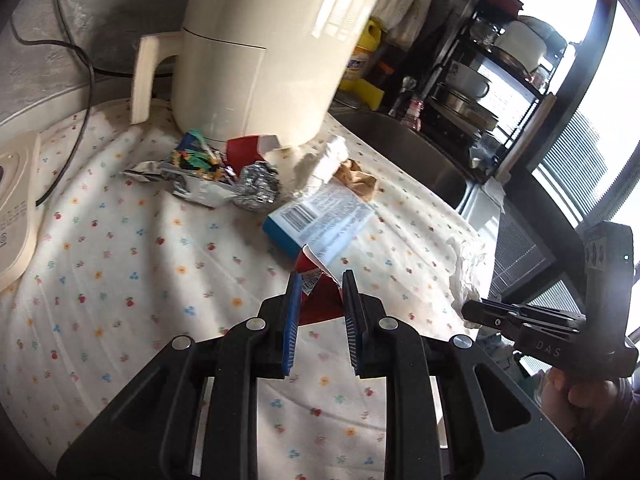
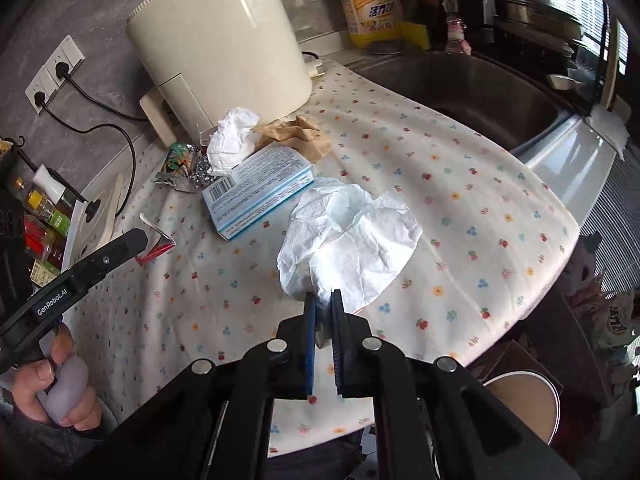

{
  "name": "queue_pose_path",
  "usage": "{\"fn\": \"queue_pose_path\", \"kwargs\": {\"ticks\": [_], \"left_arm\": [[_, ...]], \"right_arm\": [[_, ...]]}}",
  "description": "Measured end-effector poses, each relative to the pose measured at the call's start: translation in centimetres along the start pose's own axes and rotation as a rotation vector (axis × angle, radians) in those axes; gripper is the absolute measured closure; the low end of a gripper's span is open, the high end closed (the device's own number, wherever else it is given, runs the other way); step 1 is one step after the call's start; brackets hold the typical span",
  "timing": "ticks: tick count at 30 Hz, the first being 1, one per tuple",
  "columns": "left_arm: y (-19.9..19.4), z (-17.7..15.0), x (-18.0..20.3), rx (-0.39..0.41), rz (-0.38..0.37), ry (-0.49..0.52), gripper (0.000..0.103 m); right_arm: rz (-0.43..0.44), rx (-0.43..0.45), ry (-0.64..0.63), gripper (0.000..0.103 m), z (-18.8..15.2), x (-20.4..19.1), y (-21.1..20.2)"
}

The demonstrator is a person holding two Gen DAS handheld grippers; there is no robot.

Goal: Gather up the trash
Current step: 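Carry the red wrapper and white tissue to the bin and release both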

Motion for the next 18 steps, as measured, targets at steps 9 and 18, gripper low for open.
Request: {"fn": "queue_pose_path", "kwargs": {"ticks": [9, 18], "left_arm": [[1.7, -0.3, 9.0, -0.03, -0.101, 0.121, 0.082], [2.3, -3.2, 17.3, -0.073, -0.143, 0.182, 0.082]], "right_arm": [[-0.046, 0.085, 0.08, 0.095, -0.9, 6.4, -5.8], [-0.065, 0.1, 0.115, 0.095, -4.5, 12.8, -10.4]]}}
Point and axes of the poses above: each gripper's, at about its wrist camera, not at the fingertips, and y roughly the way its jaws point, x to its right, z to its top, the point moved 6 cm from there along y, roughly the way its jaws point, and after that the axes turned 4 degrees about z, right-handed, at the moved point
